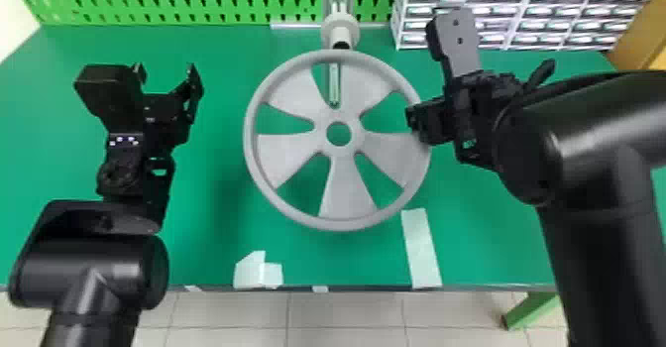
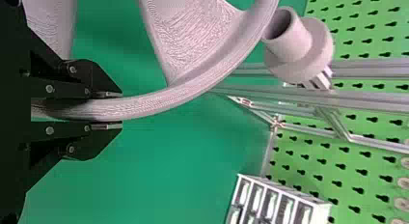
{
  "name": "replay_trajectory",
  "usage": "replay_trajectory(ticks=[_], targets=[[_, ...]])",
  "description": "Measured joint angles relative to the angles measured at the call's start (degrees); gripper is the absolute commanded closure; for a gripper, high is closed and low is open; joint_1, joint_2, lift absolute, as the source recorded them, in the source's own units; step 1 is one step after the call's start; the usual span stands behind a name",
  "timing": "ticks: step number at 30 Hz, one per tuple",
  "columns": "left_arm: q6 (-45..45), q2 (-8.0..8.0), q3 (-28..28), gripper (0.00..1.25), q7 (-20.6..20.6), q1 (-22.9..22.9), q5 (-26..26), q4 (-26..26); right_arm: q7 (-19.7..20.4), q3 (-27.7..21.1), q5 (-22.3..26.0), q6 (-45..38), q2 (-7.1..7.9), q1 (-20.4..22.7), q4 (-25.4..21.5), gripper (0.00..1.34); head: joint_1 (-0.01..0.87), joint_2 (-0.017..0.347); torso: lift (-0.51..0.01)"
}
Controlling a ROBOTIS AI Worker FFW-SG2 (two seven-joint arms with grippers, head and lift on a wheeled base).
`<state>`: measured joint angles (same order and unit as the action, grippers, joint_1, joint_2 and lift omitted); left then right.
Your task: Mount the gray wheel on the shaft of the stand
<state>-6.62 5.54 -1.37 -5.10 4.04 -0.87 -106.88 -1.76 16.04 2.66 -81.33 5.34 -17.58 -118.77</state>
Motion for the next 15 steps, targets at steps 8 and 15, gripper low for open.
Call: replay_trajectory(ticks=[8, 15], targets=[[-1.1, 0.0, 0.8, 0.49, -0.5, 0.5, -0.5, -0.7, 0.0, -0.3, -0.4, 3.6, 0.28, 0.6, -0.7, 1.18, 0.865, 0.052, -0.101], [-3.9, 0.0, 1.5, 0.49, -0.5, 2.4, -0.4, -3.9, 0.0, -0.5, -1.0, 6.2, 0.39, 1.1, -0.8, 1.18, 0.865, 0.052, -0.101]])
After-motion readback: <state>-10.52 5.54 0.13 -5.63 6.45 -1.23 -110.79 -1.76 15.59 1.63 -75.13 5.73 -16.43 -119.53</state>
